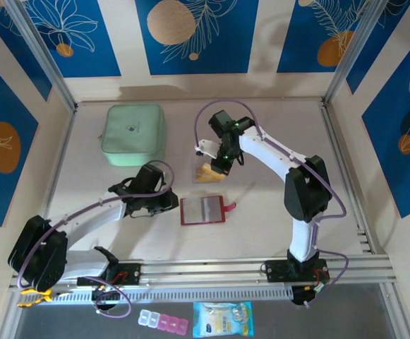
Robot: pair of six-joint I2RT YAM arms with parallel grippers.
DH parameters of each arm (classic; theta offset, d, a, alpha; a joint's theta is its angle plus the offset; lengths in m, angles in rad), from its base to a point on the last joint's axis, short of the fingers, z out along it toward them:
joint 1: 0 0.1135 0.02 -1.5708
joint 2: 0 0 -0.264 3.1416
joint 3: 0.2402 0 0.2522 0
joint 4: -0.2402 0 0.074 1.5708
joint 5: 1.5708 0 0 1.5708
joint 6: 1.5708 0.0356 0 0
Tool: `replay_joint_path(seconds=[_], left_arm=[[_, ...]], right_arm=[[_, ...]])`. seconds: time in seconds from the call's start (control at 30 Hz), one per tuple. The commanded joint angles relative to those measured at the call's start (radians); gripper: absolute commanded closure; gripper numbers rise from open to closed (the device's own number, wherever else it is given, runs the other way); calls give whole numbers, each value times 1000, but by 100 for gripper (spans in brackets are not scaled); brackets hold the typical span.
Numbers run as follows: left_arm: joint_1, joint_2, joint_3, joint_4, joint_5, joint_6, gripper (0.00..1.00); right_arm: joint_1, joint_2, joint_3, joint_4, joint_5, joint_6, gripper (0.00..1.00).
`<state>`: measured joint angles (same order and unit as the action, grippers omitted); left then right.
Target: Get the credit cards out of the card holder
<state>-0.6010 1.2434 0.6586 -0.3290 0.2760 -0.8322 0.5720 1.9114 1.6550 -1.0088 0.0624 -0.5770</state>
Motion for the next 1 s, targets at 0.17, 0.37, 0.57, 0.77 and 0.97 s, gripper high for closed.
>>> replay_joint_path(seconds=[0.17, 0.37, 0.57, 0.77, 0.97], left_arm=[[20, -25, -31, -7, 9, -41, 87], [26, -3, -8, -14, 19, -32, 87], [29, -12, -14, -24, 16, -34, 87], [35, -19, -17, -39, 12, -34, 86], [39, -21, -16, -43, 15, -31, 86]], right_arm=[[-17, 101, 162, -99, -30, -129, 100], [-13, 179, 254, -137, -32, -163, 99], [-7, 228, 292, -160, -47, -190, 98], [4, 264, 292, -162, -62, -197, 94], [5, 273, 304, -170, -57, -195, 78]])
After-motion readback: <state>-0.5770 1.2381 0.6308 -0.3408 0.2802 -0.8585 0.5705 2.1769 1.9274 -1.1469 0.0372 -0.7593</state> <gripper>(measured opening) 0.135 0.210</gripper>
